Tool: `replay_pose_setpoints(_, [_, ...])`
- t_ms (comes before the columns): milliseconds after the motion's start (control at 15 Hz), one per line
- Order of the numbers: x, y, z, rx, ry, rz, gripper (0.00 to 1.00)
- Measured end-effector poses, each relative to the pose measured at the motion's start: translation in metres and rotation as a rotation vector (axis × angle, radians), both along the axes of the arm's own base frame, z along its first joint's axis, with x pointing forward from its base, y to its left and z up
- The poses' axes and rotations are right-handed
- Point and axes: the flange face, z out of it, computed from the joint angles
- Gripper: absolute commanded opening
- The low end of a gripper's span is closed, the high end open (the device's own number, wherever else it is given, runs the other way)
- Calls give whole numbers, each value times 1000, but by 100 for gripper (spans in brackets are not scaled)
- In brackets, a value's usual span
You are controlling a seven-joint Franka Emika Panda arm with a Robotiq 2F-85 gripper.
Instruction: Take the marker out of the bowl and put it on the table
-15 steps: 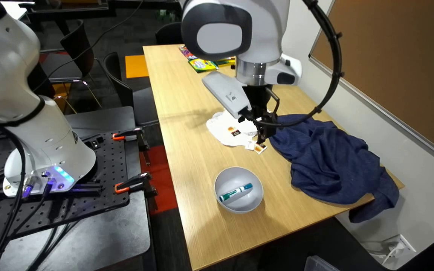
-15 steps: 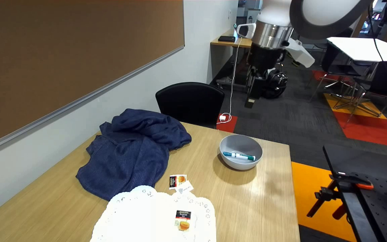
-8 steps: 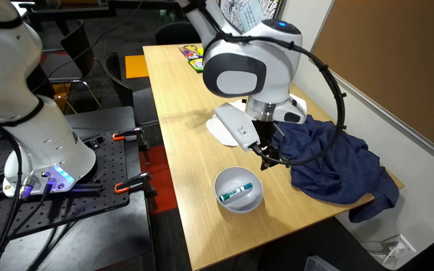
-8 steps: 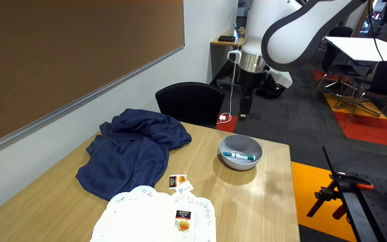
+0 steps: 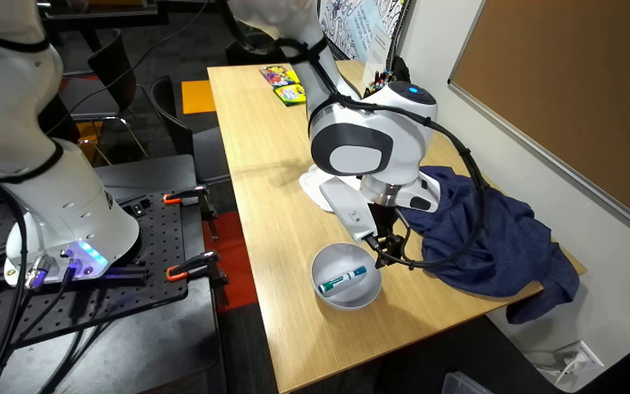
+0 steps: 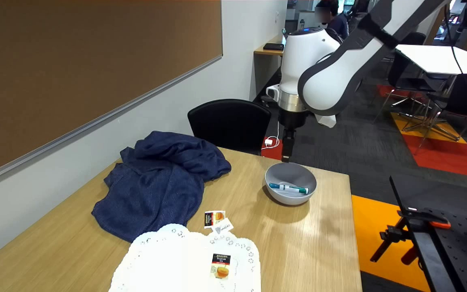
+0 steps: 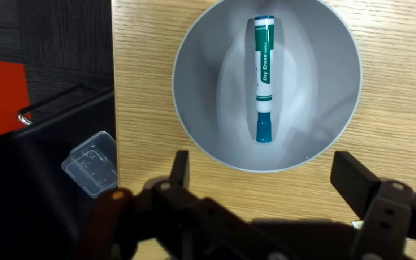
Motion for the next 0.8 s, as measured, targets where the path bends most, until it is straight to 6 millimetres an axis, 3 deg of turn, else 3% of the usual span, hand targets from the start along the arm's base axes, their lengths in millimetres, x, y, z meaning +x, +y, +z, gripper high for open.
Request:
replay_pose_setpoints(400, [-1, 7, -6, 1, -1, 30, 100])
replay_pose_setpoints(800, [-15, 16, -38, 17, -20, 65, 100])
